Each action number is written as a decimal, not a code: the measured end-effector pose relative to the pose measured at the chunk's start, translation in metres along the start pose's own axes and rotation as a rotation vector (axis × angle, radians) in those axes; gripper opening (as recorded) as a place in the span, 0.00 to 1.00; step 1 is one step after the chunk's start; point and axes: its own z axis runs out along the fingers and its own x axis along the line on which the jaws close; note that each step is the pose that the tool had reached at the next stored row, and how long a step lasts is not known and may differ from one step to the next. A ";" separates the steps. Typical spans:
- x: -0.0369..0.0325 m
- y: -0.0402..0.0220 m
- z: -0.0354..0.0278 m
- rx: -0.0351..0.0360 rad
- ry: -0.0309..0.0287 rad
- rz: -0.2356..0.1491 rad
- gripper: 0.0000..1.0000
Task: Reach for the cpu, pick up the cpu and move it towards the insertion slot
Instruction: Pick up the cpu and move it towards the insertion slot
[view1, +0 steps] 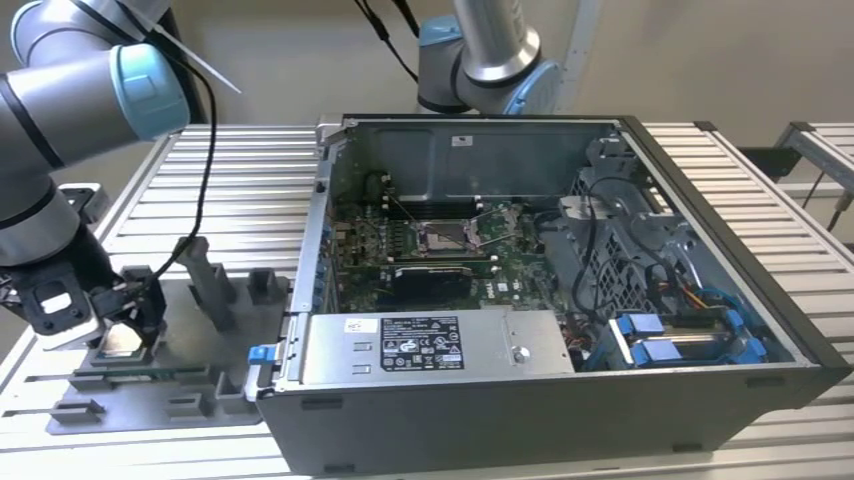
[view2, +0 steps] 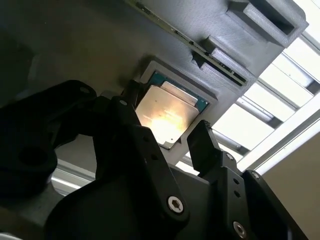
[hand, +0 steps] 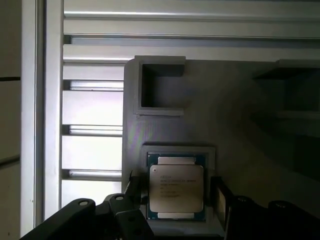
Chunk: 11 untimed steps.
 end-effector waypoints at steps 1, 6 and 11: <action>0.0000 0.0000 -0.0007 -0.0007 0.0001 0.000 1.00; -0.0001 0.0002 -0.0035 -0.0031 -0.0002 0.000 1.00; 0.0000 0.0001 -0.0032 -0.0029 0.0002 0.000 1.00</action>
